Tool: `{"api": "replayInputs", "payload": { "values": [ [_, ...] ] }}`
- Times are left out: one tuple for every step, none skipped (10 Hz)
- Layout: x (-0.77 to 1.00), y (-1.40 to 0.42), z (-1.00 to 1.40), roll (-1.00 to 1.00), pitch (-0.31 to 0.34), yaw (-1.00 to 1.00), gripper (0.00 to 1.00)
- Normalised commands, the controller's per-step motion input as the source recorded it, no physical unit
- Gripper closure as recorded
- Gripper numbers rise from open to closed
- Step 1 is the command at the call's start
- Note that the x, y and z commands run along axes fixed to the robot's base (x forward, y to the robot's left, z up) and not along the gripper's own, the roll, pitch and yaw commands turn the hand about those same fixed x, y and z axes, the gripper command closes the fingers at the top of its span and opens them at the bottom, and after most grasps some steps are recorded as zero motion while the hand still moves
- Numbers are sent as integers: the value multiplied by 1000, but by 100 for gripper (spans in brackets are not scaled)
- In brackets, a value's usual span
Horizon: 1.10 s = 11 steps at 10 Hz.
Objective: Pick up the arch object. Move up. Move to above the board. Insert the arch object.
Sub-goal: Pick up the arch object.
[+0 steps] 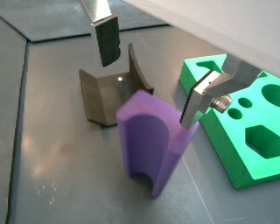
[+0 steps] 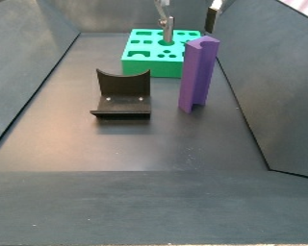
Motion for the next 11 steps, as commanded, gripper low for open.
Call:
{"api": "replayInputs", "payload": {
  "values": [
    [-420,-71,-186,131,0,100,0],
    [-274,-37,-217,117,10,66,0],
    [-260,-46,-200,129,9,66,0],
    [-163,0,-234,127,0,111,0],
    [0,0,-331,127,3,157,0],
    [0,0,-443,143,16,154,0],
    [43,0,-537,134,14,137,0],
    [34,0,-589,127,3,143,0],
    [34,0,-406,114,7,123,0],
    [0,0,0,0,11,0,0],
    [0,3,0,0,0,0,100]
  ]
}}
